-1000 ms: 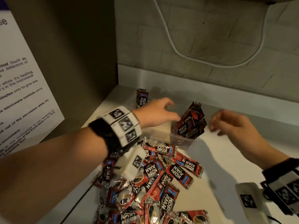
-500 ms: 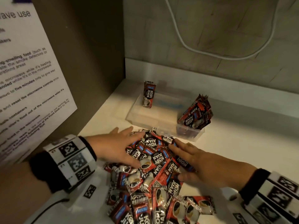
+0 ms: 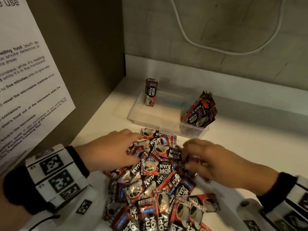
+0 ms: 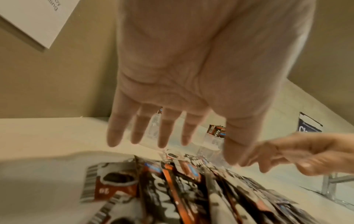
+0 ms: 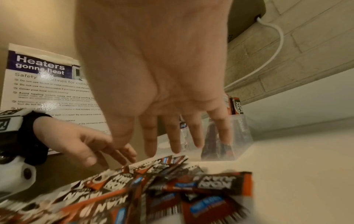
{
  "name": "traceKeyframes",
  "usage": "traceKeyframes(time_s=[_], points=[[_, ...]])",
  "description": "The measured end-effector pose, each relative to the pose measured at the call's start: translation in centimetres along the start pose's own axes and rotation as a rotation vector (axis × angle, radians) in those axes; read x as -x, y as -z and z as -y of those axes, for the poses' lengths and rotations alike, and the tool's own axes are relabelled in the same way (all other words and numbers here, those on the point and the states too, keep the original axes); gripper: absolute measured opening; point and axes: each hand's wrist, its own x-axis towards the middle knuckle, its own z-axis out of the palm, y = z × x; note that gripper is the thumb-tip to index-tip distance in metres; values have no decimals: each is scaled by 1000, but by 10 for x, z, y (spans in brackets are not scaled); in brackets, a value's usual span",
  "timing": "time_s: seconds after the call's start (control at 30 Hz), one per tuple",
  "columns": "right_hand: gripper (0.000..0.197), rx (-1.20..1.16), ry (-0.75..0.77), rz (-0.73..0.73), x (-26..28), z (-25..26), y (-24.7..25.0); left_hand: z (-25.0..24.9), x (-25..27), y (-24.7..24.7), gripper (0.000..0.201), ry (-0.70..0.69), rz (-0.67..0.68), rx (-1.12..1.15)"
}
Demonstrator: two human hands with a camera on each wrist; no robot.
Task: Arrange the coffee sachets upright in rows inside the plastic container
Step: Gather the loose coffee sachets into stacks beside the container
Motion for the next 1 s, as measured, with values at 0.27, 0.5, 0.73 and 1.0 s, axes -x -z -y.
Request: traceKeyframes(time_s=[0.27,0.5,0.73,1.0], points=[[35,91,-17,-118,-54,14,-16,-10,-37,0,33,9,-128,-32],[12,-153,-95,-239,-34,6,13,-3,-57,0,23,72,-143,183],[28,-46,-312,-161,-12,-20,28,-9,-65,-3,20,24,-171,306],[50,127,-245,118,-15,-16,-2,-5,-52,19,14,32,-321,285]])
